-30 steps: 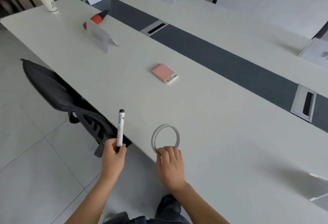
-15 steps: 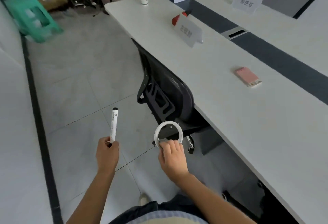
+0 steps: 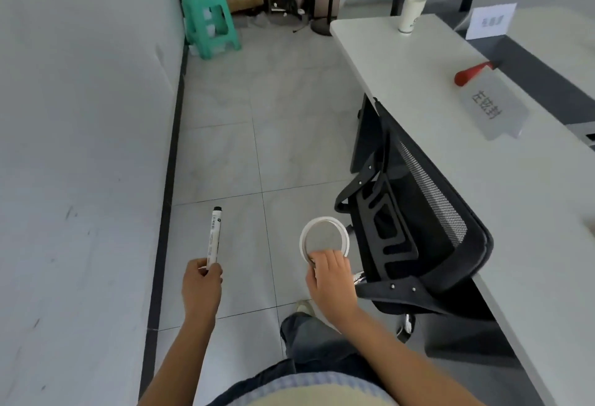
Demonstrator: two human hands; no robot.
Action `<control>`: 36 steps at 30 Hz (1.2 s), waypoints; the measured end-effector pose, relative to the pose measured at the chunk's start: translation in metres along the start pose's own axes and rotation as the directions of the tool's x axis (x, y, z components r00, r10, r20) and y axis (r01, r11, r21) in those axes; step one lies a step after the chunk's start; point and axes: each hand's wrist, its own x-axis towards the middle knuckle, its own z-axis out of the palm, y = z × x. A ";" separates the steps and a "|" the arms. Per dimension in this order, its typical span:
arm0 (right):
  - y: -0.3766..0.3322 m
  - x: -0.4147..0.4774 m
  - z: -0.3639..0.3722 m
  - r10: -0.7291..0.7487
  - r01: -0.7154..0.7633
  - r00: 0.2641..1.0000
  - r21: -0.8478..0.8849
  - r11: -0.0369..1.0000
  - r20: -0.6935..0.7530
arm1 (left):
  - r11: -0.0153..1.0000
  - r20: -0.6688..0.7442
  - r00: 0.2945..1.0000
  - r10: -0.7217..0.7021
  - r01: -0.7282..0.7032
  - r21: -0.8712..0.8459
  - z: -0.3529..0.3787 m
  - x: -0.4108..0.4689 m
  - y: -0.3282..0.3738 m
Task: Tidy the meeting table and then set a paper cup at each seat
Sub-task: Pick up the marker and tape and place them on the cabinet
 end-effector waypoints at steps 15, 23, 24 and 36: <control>-0.007 0.176 0.089 -0.185 0.169 0.978 0.158 0.973 0.092 | 0.996 -0.153 0.987 -0.040 0.027 -0.083 0.030 0.110 0.075; -0.065 0.275 0.174 -0.228 0.210 0.965 0.146 0.967 0.126 | 0.984 -0.196 0.975 -0.105 0.074 -0.162 -0.008 0.247 0.113; -0.075 0.288 0.185 -0.229 0.209 0.965 0.149 0.966 0.129 | 0.985 -0.201 0.975 -0.099 0.067 -0.159 -0.018 0.267 0.122; -0.148 0.406 0.261 -0.116 0.105 0.980 0.074 0.992 0.162 | 0.991 -0.085 0.993 -0.084 0.074 -0.116 -0.067 0.461 0.195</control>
